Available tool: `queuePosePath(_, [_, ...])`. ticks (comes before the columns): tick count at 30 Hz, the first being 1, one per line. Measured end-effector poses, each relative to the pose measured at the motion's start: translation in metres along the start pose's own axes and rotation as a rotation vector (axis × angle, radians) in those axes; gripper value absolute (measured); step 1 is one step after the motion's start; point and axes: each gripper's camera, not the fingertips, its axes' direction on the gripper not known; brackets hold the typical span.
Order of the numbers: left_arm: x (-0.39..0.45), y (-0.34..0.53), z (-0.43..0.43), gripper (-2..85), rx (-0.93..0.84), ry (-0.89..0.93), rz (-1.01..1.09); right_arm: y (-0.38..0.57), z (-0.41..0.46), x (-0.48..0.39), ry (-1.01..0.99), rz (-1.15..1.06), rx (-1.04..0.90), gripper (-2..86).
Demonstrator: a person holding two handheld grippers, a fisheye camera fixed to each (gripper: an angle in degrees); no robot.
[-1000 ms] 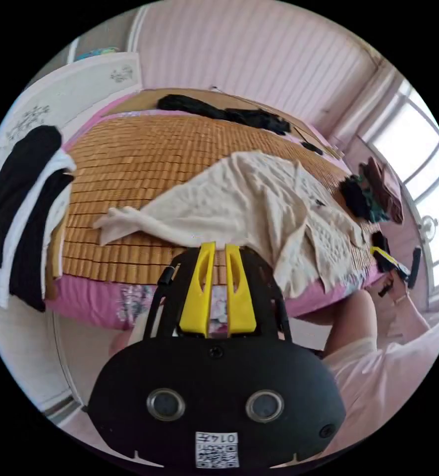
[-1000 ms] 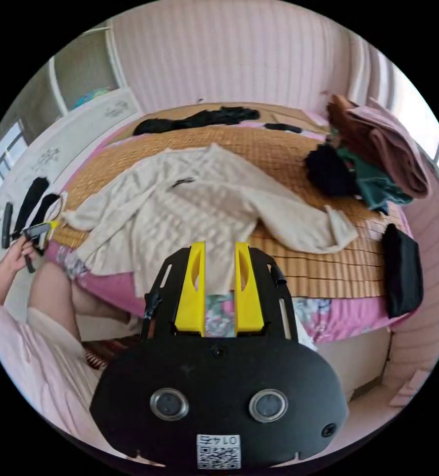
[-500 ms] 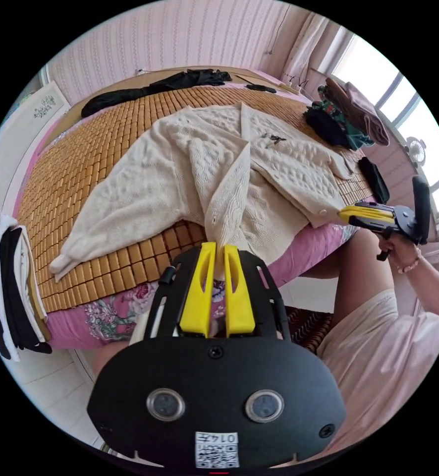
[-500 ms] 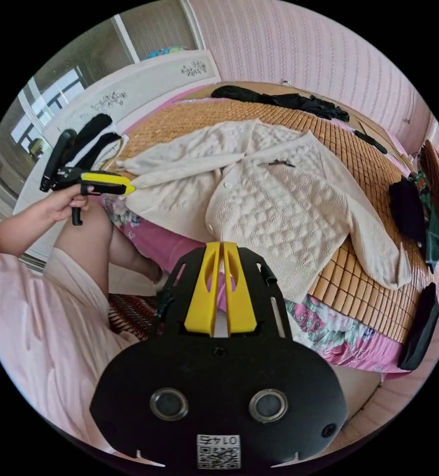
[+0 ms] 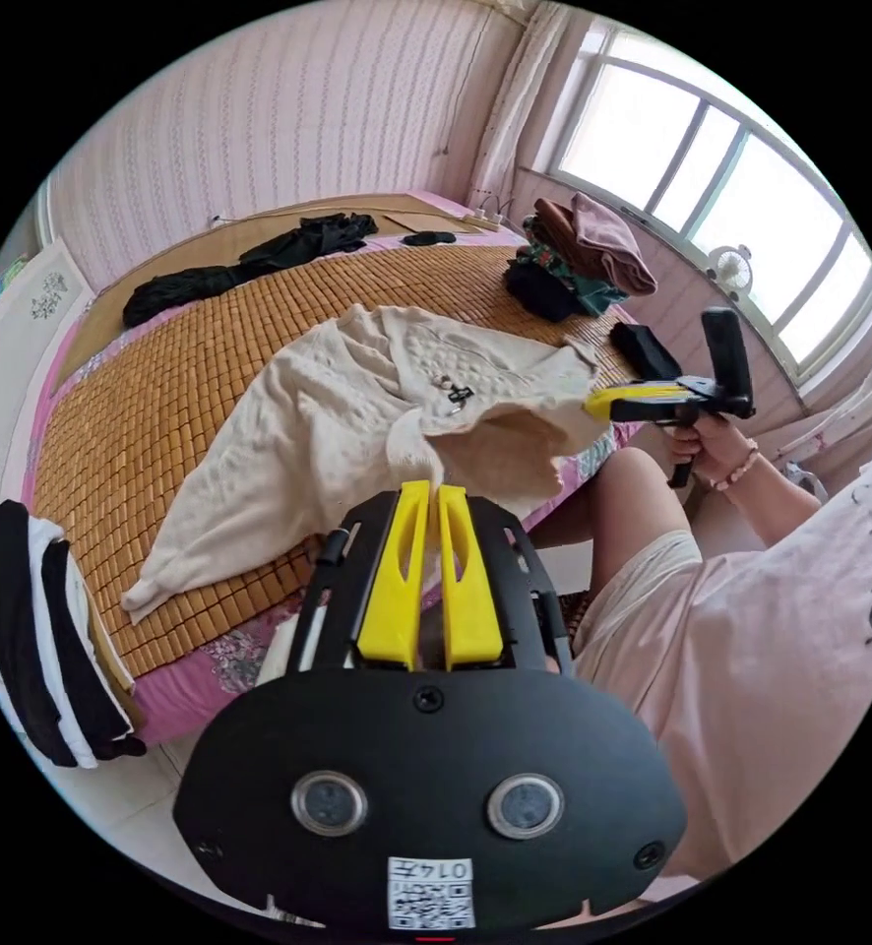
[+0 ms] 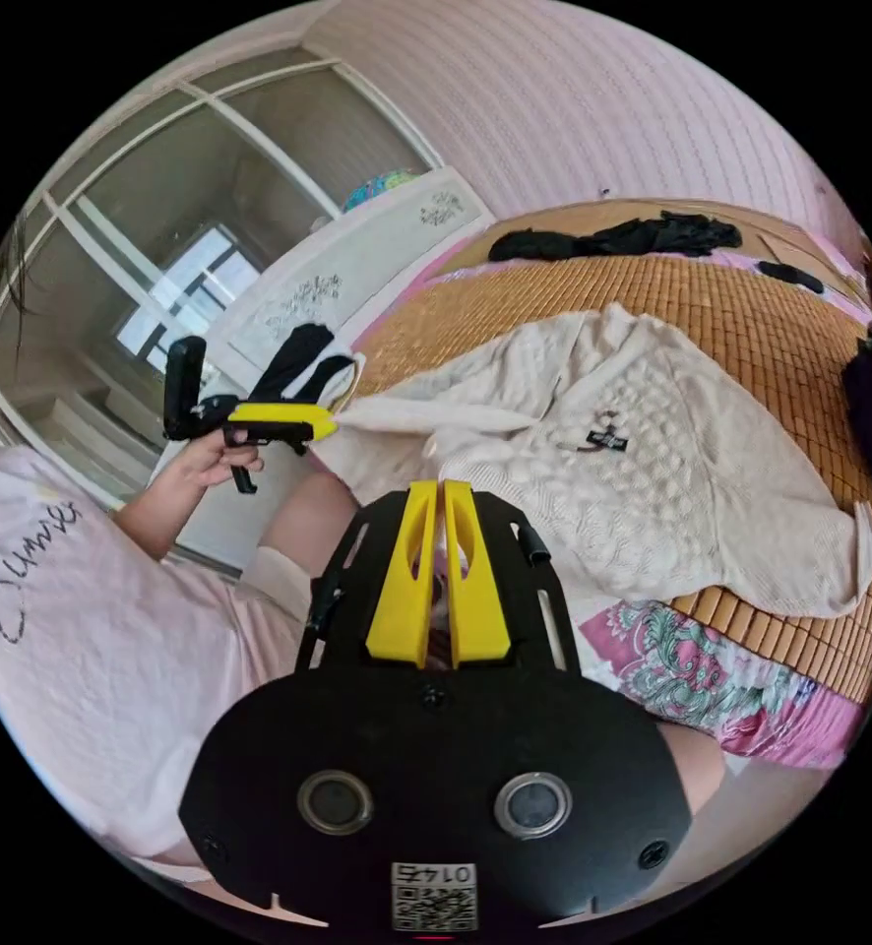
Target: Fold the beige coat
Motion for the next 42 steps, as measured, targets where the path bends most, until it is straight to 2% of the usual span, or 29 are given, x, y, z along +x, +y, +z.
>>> queuePosePath(4, [0.041, 0.019, 0.069, 0.9, -0.137, 0.136, 0.049, 0.027, 0.059, -0.014, 0.034, -0.07, -0.183, 6.3])
queuePosePath(6, [0.051, 0.028, 0.088, 1.5, -0.183, 0.207, 0.047, 0.043, 0.065, -0.01, 0.048, -0.037, -0.181, 7.2])
queuePosePath(10, [0.065, 0.035, 0.087, 3.1, -0.134, 0.293, 0.067, 0.061, 0.056, 0.01, 0.116, 0.038, -0.134, 7.8])
queuePosePath(15, [0.05, 0.033, 0.109, 3.6, -0.179, 0.16, 0.008, 0.082, 0.054, 0.046, 0.254, 0.127, -0.12, 8.7])
queuePosePath(19, [0.003, 0.018, 0.102, 3.8, -0.068, 0.085, -0.088, 0.068, 0.057, 0.056, 0.369, 0.07, -0.085, 9.3])
queuePosePath(23, [-0.073, -0.02, 0.099, 2.9, -0.031, -0.062, -0.16, 0.005, 0.061, 0.073, 0.52, -0.073, -0.033, 9.5])
queuePosePath(27, [-0.118, -0.077, 0.12, 1.1, -0.059, -0.177, -0.123, -0.08, 0.082, 0.11, 0.614, -0.163, -0.014, 9.1])
queuePosePath(31, [-0.148, -0.149, 0.168, 1.6, -0.068, -0.261, -0.067, -0.147, 0.123, 0.15, 0.651, -0.191, -0.067, 9.1])
queuePosePath(35, [-0.179, -0.202, 0.227, 6.5, -0.095, -0.28, -0.071, -0.194, 0.181, 0.202, 0.778, -0.129, -0.116, 10.4])
queuePosePath(37, [-0.197, -0.213, 0.255, 8.0, -0.141, -0.288, -0.12, -0.2, 0.203, 0.225, 0.809, -0.094, -0.141, 8.4])
queuePosePath(39, [-0.214, -0.215, 0.288, 6.7, -0.253, -0.288, -0.162, -0.197, 0.226, 0.258, 0.796, -0.035, -0.239, 1.2])
queuePosePath(40, [-0.219, -0.21, 0.306, 3.4, -0.317, -0.289, -0.157, -0.196, 0.227, 0.264, 0.788, -0.019, -0.259, 0.8])
queuePosePath(41, [-0.216, -0.206, 0.298, 1.3, -0.241, -0.299, -0.126, -0.196, 0.218, 0.269, 0.754, -0.014, -0.238, -0.1])
queuePosePath(42, [-0.217, -0.205, 0.299, 0.8, -0.251, -0.308, -0.125, -0.197, 0.197, 0.27, 0.711, -0.008, -0.166, -0.4])
